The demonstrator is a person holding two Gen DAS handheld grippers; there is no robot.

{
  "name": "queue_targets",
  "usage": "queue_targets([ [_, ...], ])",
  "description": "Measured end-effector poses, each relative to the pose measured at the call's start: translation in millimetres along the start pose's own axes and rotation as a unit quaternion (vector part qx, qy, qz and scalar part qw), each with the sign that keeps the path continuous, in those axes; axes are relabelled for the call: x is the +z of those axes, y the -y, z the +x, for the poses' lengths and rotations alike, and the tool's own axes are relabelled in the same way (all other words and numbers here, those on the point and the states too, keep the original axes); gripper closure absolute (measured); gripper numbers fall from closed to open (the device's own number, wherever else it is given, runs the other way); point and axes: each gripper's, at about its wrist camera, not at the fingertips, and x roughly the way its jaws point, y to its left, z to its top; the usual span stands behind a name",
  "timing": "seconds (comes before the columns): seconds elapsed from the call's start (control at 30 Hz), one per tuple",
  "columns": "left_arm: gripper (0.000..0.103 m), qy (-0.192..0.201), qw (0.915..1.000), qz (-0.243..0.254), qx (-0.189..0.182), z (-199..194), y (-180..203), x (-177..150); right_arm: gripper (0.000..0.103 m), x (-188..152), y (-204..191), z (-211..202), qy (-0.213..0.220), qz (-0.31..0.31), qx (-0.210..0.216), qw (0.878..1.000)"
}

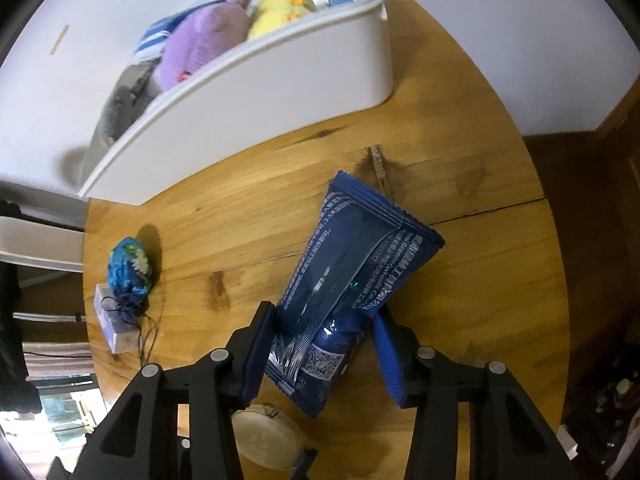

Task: Organize objects
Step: 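Grasp the gold round tin with left tool while right tool grasps blue snack packet, then carry the gold tin and blue snack packet over the white tray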

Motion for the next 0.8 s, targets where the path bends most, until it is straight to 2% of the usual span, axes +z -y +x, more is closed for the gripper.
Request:
queue_targets([
  [0.33,0.044,0.028,0.9995,0.012,0.012,-72,-47,8,0.055,-10,-22,-53,0.058,-0.036,0.002,0.998],
  [0.4,0.044,0.029,0.9993,0.015,0.019,-84,-63,31,0.055,-11,-27,-69,0.073,-0.042,0.005,0.996],
  [0.53,0.044,0.036,0.9985,0.012,0.039,-114,-86,39,0.055,-9,-38,-96,0.097,-0.059,0.003,0.993],
  [0.8,0.044,0.082,0.9924,0.014,0.091,-165,-129,95,0.055,-3,-69,-158,0.147,-0.107,-0.013,0.983],
])
